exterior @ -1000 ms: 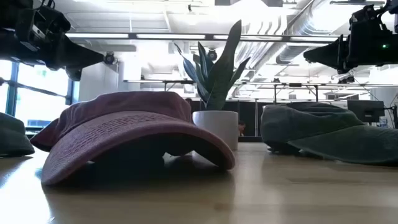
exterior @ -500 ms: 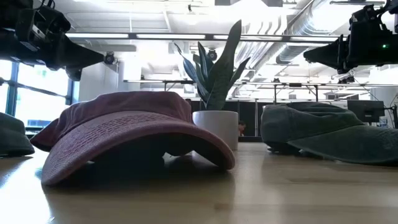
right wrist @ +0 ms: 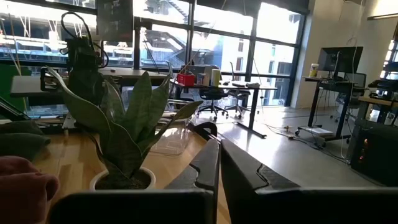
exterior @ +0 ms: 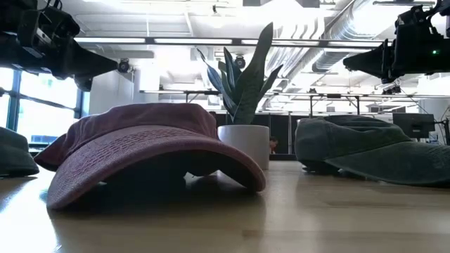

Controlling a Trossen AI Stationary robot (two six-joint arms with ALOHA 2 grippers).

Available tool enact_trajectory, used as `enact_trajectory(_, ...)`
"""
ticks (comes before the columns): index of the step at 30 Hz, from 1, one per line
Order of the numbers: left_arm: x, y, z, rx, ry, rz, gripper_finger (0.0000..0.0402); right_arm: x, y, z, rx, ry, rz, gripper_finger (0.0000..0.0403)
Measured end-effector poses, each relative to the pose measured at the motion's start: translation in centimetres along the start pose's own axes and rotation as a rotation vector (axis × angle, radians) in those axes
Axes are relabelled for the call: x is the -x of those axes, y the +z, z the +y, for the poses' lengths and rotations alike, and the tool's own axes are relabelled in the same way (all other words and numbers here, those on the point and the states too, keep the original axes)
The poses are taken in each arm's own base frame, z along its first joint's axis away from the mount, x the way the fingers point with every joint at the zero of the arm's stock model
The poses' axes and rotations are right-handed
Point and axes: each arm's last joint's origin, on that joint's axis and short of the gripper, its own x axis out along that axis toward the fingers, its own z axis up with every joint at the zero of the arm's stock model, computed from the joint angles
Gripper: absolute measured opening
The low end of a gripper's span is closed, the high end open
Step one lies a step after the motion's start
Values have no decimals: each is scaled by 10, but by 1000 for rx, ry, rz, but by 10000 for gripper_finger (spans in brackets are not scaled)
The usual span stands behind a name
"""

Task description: Pick & Place hat

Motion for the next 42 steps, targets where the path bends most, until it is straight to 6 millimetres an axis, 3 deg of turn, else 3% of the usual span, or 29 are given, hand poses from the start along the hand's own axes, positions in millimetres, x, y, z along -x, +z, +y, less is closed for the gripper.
enact_trajectory(21,0,0,0,0,0,0,0,0,0,0,-20,0,-1,12)
enact_trajectory(27,0,0,0,0,0,0,0,2,18,-3,-337,1,-180,12)
enact_trajectory(32,0,0,0,0,0,0,0,5,31,-8,-434,-61,-318,12)
enact_trajectory(35,0,0,0,0,0,0,0,5,31,-5,-433,41,-315,12)
enact_trajectory(40,0,0,0,0,0,1,0,3,32,6,-509,385,-280,12)
enact_trajectory(42,0,0,0,0,0,0,0,-1,28,11,-517,425,-226,12)
